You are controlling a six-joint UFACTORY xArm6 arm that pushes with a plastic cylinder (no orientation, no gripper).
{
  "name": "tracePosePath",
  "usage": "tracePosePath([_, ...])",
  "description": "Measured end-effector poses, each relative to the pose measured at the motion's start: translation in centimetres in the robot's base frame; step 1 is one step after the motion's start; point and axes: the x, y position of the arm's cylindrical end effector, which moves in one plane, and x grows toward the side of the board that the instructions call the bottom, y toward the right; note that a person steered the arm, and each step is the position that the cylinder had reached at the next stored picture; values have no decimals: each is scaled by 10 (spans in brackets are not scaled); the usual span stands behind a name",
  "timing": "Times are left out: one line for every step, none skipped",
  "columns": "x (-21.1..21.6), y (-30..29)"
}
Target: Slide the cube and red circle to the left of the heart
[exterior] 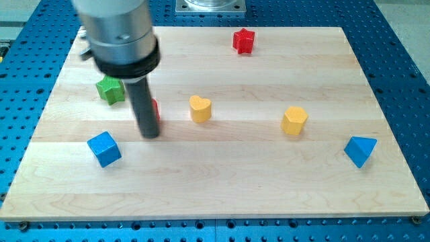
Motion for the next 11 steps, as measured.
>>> tracePosePath([3,-11])
tracePosePath([97,-17])
tracePosePath([118,-73])
tracePosePath([78,-128])
tracePosePath([67,-84])
tracePosePath([57,41])
tracePosePath([70,3])
tracePosePath([61,-27])
tracePosePath([47,50])
tracePosePath([23,74])
tracePosePath([-18,71])
